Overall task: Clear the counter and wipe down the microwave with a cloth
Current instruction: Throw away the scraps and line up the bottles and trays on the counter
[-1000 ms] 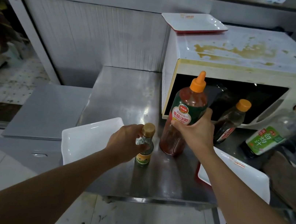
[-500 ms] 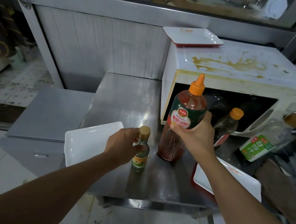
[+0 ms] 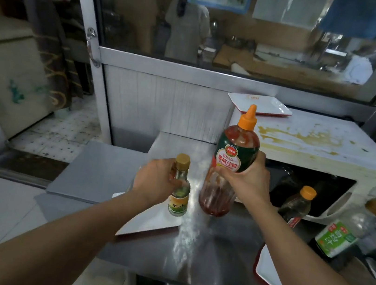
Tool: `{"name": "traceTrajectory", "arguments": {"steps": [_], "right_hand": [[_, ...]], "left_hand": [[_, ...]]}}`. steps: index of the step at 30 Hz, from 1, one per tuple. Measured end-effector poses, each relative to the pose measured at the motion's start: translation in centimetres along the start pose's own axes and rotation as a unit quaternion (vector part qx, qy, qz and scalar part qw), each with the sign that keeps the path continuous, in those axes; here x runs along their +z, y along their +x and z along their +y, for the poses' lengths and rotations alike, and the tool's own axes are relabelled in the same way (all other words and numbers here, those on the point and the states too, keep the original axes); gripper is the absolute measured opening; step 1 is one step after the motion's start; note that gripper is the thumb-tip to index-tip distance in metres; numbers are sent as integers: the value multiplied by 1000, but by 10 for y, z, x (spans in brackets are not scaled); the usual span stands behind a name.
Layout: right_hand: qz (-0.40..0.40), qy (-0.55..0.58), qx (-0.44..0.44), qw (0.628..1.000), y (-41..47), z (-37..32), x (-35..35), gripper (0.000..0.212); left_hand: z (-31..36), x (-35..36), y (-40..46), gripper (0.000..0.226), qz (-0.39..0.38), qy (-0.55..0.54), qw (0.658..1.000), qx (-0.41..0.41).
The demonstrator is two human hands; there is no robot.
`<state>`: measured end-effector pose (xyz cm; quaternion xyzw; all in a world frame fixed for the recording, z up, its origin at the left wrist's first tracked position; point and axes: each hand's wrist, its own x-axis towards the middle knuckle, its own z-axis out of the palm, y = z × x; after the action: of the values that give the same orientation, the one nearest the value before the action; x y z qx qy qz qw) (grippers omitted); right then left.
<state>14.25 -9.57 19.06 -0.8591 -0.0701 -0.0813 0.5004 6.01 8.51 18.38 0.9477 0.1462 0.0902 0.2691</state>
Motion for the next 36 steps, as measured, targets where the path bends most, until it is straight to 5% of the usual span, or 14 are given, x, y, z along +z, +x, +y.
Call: {"name": "traceTrajectory", "arguments": {"steps": [14, 36], "right_hand": [[-20, 1, -27, 999, 51, -58, 64, 78], [147, -42, 120, 981, 195, -26, 194, 81]], "left_hand": [[-54, -60, 75, 36, 31, -23, 999, -13], [-119, -31, 331, 18, -102, -56, 981, 154]]}}
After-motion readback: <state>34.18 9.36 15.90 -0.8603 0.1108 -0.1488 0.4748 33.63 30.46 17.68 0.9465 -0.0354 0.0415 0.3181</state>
